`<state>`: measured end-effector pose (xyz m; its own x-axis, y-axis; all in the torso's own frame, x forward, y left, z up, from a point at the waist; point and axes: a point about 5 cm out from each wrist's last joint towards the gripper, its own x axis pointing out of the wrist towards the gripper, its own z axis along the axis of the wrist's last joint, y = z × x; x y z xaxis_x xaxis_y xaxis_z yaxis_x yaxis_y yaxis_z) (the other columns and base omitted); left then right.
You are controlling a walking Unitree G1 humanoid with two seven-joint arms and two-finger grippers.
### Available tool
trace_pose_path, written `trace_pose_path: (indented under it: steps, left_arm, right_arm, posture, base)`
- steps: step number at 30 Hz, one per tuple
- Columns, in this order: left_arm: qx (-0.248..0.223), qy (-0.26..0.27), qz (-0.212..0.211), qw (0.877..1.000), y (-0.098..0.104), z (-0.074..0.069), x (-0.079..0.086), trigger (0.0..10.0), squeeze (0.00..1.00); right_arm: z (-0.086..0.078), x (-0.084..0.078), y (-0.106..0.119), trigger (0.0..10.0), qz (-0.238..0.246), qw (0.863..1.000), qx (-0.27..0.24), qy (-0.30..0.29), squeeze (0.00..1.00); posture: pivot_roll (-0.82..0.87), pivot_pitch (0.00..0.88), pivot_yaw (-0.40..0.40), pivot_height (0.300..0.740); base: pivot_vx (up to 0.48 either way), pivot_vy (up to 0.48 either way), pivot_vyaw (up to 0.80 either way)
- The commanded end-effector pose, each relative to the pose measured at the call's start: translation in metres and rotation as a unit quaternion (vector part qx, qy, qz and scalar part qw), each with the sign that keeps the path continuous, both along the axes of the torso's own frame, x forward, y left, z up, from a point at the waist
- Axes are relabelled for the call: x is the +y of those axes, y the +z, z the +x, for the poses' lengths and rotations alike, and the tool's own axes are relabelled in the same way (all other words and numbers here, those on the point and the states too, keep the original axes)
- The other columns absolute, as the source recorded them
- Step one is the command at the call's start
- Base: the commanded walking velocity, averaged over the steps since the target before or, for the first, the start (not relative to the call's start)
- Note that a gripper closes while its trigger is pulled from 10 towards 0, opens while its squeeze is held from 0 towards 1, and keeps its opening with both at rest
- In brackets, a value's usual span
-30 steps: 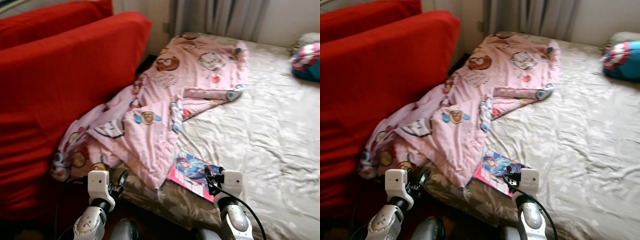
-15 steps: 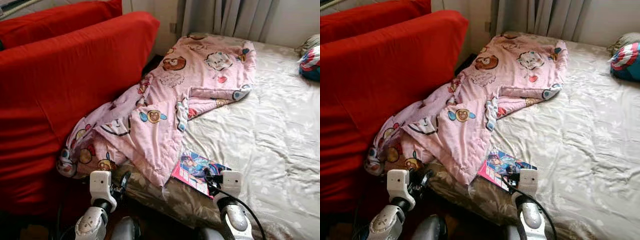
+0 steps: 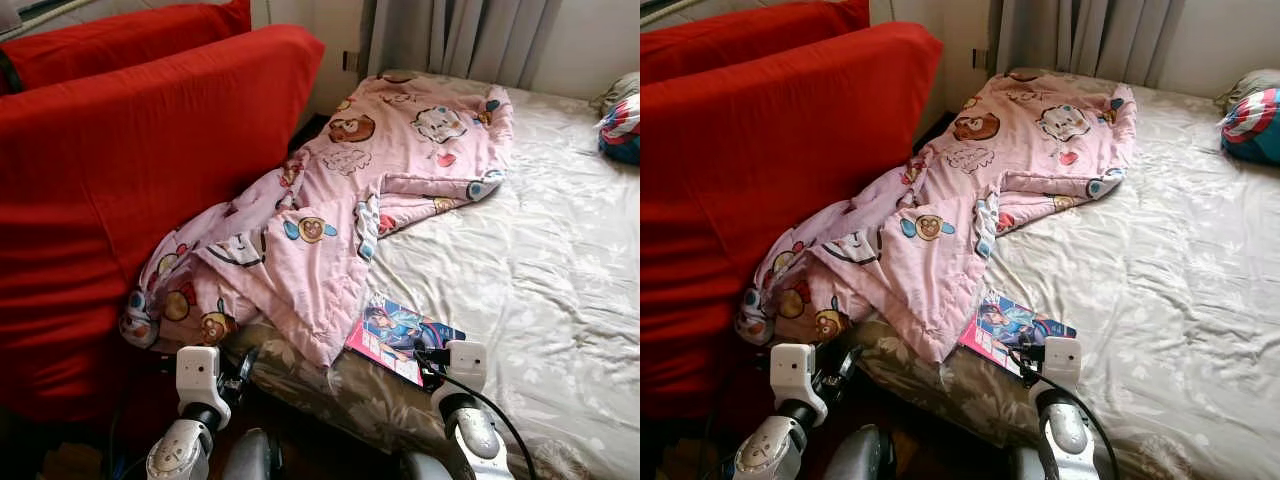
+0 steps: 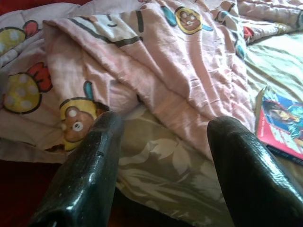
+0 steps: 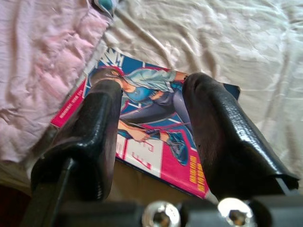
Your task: Clean up the room
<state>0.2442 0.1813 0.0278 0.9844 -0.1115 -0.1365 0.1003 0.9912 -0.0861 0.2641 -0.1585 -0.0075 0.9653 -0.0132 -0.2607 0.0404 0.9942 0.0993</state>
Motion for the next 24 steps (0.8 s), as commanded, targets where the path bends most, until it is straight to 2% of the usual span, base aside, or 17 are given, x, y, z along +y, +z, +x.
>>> trace_pose_path:
  steps: [1, 6, 14, 20, 21, 22, 23, 24]
  left_arm:
    - [0.004, -0.001, 0.007, 1.000, -0.001, -0.003, 0.001, 10.0, 0.00]
    - [0.005, -0.005, 0.011, 1.000, -0.001, -0.004, 0.002, 10.0, 0.00]
    - [0.006, -0.006, 0.016, 1.000, 0.000, -0.008, 0.004, 10.0, 0.00]
    - [0.006, -0.006, 0.024, 1.000, 0.001, -0.014, 0.008, 10.0, 0.00]
    - [0.007, -0.007, 0.028, 1.000, 0.002, -0.016, 0.010, 10.0, 0.00]
    - [0.007, -0.007, 0.029, 1.000, 0.003, -0.017, 0.011, 10.0, 0.00]
    - [0.006, -0.007, 0.030, 1.000, 0.004, -0.018, 0.012, 10.0, 0.00]
    - [0.006, -0.009, 0.031, 0.999, 0.005, -0.018, 0.013, 10.0, 0.00]
  right_arm:
    - [-0.001, -0.001, -0.001, 10.0, 0.004, 1.000, -0.001, -0.004, 0.00]
    - [0.000, 0.000, -0.002, 10.0, 0.005, 1.000, 0.012, -0.007, 0.00]
    - [0.005, -0.007, -0.004, 10.0, 0.034, 0.998, 0.037, -0.039, 0.00]
    - [0.011, -0.014, -0.005, 10.0, 0.089, 0.990, 0.062, -0.088, 0.00]
    - [0.013, -0.014, -0.005, 10.0, 0.107, 0.988, 0.063, -0.094, 0.13]
    - [0.013, -0.013, -0.004, 10.0, 0.110, 0.987, 0.062, -0.095, 0.72]
    - [0.014, -0.013, -0.004, 10.0, 0.112, 0.987, 0.060, -0.096, 1.00]
    - [0.015, -0.013, -0.003, 10.0, 0.112, 0.987, 0.059, -0.097, 1.00]
  posture:
    - [0.01, 0.092, 0.022, 0.608]
    - [0.01, 0.096, 0.025, 0.608]
    - [0.03, 0.103, 0.031, 0.608]
    - [0.07, 0.123, 0.042, 0.608]
    - [0.08, 0.135, 0.050, 0.608]
    - [0.08, 0.142, 0.054, 0.608]
    - [0.09, 0.146, 0.056, 0.608]
    - [0.09, 0.154, 0.060, 0.608]
  base:
    - [0.000, 0.000, 0.00]
    - [0.000, 0.000, 0.00]
    - [0.000, 0.000, 0.00]
    - [0.000, 0.000, 0.00]
    - [0.000, 0.000, 0.00]
    - [0.000, 0.000, 0.00]
    - [0.000, 0.000, 0.00]
    - [0.000, 0.000, 0.00]
